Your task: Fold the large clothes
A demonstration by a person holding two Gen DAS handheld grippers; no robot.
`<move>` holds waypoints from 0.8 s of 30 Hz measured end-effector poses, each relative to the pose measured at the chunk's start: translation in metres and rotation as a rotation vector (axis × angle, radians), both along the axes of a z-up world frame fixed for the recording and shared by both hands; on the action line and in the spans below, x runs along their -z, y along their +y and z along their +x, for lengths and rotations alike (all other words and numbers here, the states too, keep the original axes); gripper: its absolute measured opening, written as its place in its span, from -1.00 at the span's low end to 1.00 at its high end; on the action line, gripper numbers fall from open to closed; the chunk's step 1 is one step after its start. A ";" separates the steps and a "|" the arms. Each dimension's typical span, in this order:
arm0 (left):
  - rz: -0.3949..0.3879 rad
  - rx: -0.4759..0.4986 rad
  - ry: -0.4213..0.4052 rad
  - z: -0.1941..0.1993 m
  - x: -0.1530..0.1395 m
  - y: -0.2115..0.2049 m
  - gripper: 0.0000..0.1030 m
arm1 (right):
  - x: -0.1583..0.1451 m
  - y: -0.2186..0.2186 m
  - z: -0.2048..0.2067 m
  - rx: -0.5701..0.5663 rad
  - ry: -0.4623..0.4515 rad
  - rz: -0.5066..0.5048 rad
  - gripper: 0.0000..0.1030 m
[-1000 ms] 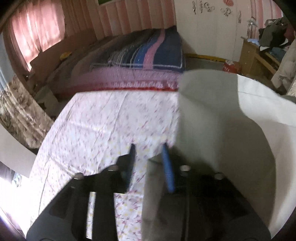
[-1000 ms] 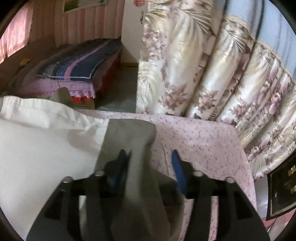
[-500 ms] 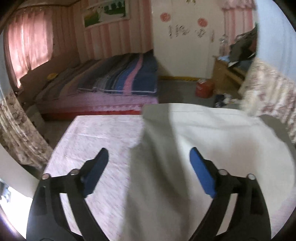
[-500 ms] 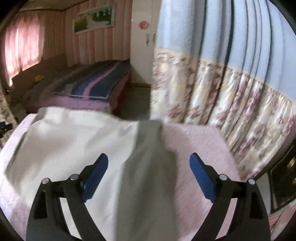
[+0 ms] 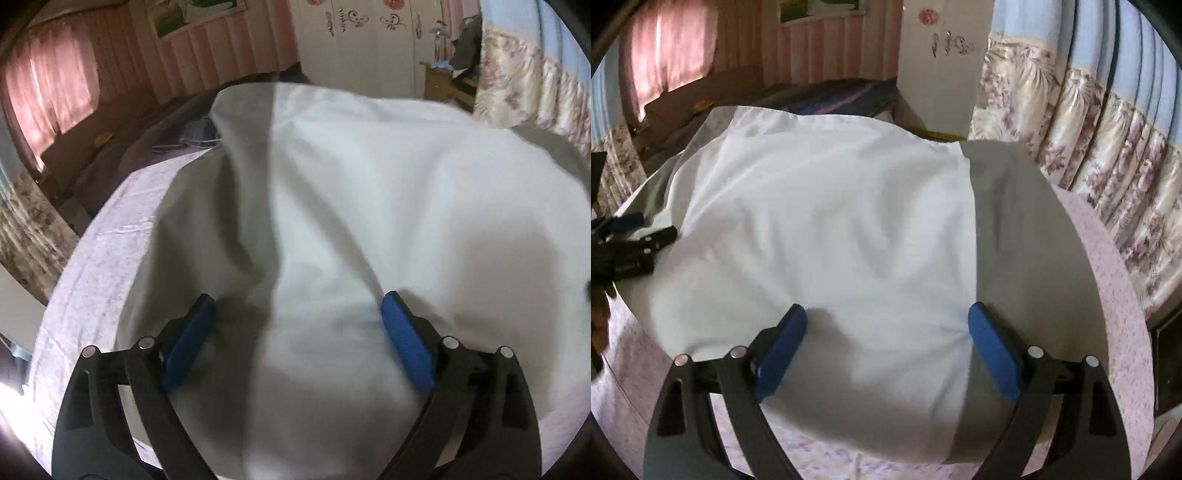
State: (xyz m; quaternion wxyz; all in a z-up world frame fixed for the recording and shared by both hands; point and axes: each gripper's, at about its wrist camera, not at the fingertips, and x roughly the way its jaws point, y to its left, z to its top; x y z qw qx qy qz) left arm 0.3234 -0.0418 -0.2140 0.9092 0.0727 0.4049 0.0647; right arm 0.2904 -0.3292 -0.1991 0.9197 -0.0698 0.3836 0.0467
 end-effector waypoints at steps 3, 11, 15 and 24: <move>0.015 0.003 0.013 0.005 0.001 0.010 0.83 | -0.002 -0.022 0.000 0.103 -0.045 -0.065 0.75; -0.066 0.040 -0.038 0.000 -0.042 0.000 0.63 | -0.027 -0.122 0.008 0.221 -0.004 0.183 0.77; -0.094 0.123 -0.088 0.002 -0.067 -0.042 0.76 | -0.024 -0.144 0.019 0.228 0.025 0.265 0.77; -0.186 0.125 -0.049 0.035 -0.060 -0.098 0.85 | -0.019 -0.121 0.052 0.177 0.088 0.178 0.77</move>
